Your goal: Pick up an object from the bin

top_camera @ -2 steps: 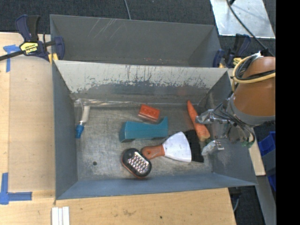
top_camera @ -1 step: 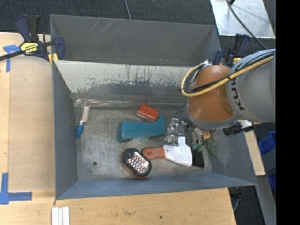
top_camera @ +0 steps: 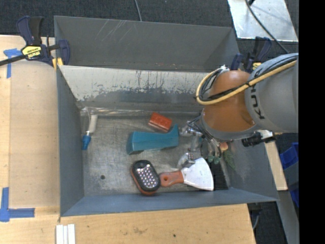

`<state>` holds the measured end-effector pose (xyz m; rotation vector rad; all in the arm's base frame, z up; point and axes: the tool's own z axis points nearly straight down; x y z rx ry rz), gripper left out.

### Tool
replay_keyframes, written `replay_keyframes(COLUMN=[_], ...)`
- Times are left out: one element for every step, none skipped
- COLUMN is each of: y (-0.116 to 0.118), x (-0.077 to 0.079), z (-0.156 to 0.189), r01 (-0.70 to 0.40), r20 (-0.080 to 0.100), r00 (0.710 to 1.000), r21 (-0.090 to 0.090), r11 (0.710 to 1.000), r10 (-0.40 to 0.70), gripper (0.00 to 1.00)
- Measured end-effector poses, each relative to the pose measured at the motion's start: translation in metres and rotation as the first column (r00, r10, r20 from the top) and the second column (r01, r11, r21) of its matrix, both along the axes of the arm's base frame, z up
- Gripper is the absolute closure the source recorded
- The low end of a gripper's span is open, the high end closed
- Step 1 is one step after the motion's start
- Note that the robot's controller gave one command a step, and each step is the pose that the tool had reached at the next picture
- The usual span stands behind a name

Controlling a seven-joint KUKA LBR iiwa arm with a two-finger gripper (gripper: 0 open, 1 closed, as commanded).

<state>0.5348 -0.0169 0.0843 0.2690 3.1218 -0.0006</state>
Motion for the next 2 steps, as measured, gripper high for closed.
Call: replay_keyframes(y=[0.0, 0.021], x=[-0.001, 0.007], z=[0.0, 0.011], r01=[-0.001, -0.124], r20=[-0.001, -0.01], r00=[1.0, 0.992], r21=[0.0, -0.004], r11=[1.0, 0.992], r10=[0.001, 0.124], gripper=[0.0, 0.0])
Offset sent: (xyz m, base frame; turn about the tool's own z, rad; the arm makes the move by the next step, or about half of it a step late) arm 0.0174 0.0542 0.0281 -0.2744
